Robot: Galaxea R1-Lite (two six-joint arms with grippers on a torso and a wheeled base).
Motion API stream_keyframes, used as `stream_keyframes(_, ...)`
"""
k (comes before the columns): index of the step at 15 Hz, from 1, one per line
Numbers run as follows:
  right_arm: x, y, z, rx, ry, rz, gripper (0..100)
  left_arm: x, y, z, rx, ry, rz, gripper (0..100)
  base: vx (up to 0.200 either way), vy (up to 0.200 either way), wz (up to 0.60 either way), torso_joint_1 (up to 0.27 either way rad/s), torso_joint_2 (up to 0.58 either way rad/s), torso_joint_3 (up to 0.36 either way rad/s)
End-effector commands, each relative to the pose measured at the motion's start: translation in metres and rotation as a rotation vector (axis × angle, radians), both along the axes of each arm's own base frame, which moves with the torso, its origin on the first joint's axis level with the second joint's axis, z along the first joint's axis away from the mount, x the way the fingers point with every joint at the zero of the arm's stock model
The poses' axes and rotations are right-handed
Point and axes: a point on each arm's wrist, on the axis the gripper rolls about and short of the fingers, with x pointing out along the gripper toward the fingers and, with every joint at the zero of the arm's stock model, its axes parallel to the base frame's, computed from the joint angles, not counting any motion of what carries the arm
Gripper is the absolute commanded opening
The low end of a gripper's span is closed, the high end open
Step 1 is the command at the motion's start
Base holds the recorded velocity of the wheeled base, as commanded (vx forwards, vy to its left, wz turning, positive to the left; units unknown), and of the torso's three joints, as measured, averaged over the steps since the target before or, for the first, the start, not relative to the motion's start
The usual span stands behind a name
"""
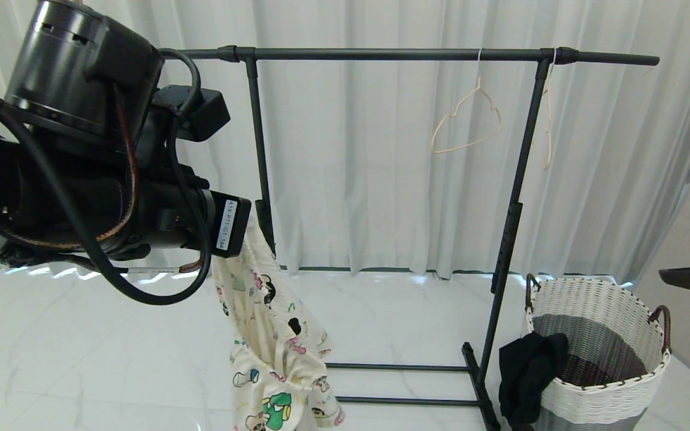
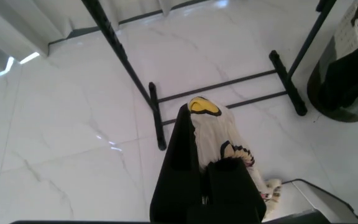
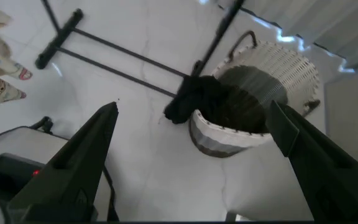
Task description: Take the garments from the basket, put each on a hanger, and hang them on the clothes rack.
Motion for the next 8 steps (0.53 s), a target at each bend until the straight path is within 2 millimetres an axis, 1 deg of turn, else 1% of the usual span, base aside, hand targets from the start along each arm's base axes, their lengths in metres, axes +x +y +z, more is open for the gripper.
stream_keyframes(1,0.0016,-0.0062,-0.0049,-0.01,0.014,-0.049,100,0.0008,-0.0003,-0.0032,0.008,0.01,0.002,0,0.0,0.0,0.0,0.0,0.0,0.0)
stream_keyframes(4,0.0,-0.0087,-0.0051,-0.023,0.008,-0.076,100,0.0022,0.0,-0.0046,0.034,0.0,0.039,0,0.0,0.0,0.0,0.0,0.0,0.0)
stream_keyframes(8,-0.0037,-0.0114,-0.0106,-0.058,0.011,-0.13,100,0.002,0.0011,-0.007,0.05,0.001,0.061,0,0.0,0.0,0.0,0.0,0.0,0.0)
